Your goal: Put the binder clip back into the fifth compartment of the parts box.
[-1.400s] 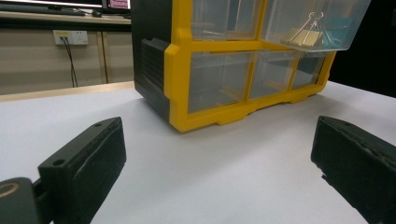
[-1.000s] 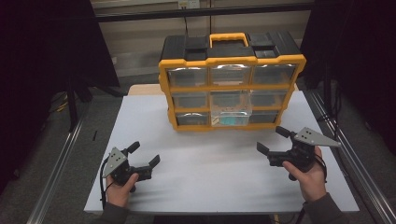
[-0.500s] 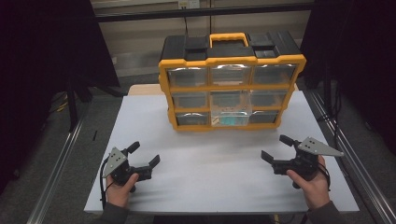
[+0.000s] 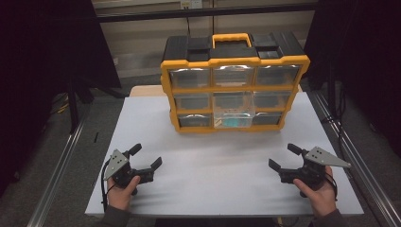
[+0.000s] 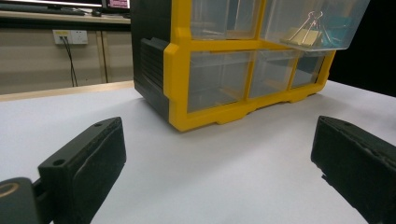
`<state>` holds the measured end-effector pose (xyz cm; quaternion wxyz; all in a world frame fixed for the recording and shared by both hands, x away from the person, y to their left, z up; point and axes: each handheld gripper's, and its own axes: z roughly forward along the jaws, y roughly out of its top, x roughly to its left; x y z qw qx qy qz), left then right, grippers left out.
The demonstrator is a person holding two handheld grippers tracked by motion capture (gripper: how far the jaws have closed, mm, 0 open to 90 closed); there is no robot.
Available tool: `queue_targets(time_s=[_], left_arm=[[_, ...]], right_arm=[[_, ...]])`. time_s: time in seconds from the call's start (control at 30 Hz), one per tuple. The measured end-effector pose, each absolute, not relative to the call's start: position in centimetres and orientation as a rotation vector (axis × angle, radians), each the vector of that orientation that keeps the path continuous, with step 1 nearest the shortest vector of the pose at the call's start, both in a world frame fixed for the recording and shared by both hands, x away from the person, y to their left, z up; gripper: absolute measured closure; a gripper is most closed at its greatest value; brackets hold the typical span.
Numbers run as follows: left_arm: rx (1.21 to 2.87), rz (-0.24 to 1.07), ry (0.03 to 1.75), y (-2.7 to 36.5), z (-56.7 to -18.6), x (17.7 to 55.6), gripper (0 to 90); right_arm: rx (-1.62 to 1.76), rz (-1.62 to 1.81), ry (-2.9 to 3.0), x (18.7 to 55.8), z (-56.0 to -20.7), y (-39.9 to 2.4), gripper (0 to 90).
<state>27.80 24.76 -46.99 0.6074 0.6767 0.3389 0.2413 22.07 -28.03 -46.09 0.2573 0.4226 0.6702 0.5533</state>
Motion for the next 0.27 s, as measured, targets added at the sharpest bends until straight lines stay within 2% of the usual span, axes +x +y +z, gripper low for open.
queue_targets(time_s=[0.27], left_arm=[[1.564,0.559,0.782,24.77,-46.98,27.81,3.3]], right_arm=[[1.128,1.491,1.828,21.66,-47.02,-27.91,3.3]])
